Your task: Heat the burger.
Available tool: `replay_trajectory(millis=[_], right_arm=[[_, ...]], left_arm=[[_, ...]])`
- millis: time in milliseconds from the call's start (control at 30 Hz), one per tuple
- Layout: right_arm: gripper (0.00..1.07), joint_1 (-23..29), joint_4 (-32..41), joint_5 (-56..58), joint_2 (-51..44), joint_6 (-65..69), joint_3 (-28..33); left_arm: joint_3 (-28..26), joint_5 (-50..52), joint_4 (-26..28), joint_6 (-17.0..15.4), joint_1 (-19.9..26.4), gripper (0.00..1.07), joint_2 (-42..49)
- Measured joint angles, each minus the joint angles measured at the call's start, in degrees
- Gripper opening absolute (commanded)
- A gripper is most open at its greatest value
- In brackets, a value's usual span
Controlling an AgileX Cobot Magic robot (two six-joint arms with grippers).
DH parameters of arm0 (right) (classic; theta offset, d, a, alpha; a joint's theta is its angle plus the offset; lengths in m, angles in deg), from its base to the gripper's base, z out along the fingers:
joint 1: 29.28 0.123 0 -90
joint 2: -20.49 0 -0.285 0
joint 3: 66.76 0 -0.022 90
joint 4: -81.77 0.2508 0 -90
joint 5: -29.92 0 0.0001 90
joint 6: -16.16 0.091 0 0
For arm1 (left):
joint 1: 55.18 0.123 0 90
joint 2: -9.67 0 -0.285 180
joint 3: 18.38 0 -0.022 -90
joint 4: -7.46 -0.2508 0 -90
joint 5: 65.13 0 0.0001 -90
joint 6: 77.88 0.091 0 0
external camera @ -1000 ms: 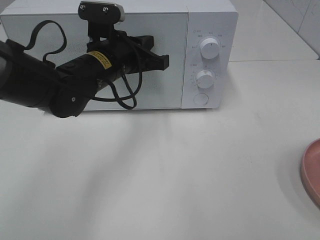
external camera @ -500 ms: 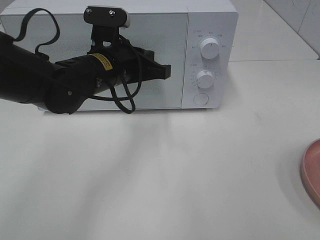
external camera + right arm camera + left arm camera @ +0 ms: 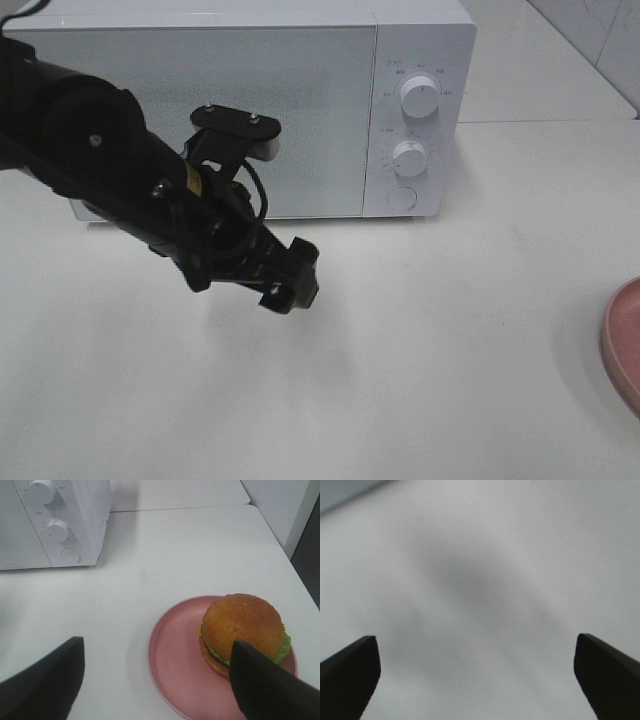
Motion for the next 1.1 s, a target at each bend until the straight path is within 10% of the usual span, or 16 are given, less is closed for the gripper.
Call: replay_trajectory(millis=[367,800,1100], right_arm=[[0.76,0.0,0.0,0.0,0.0,0.0,0.0],[0.76,0.0,0.0,0.0,0.0,0.0,0.0],[0.76,0.0,0.0,0.0,0.0,0.0,0.0]], left_arm=[[0.0,-21.5,-1.4,-0.1,5.0,0.98,9.4],[0.0,-37.7,-1.9,2.3,31.9,0.98,25.1],[0.0,-45.0,-2.2,3.0,40.5,0.98,33.5]])
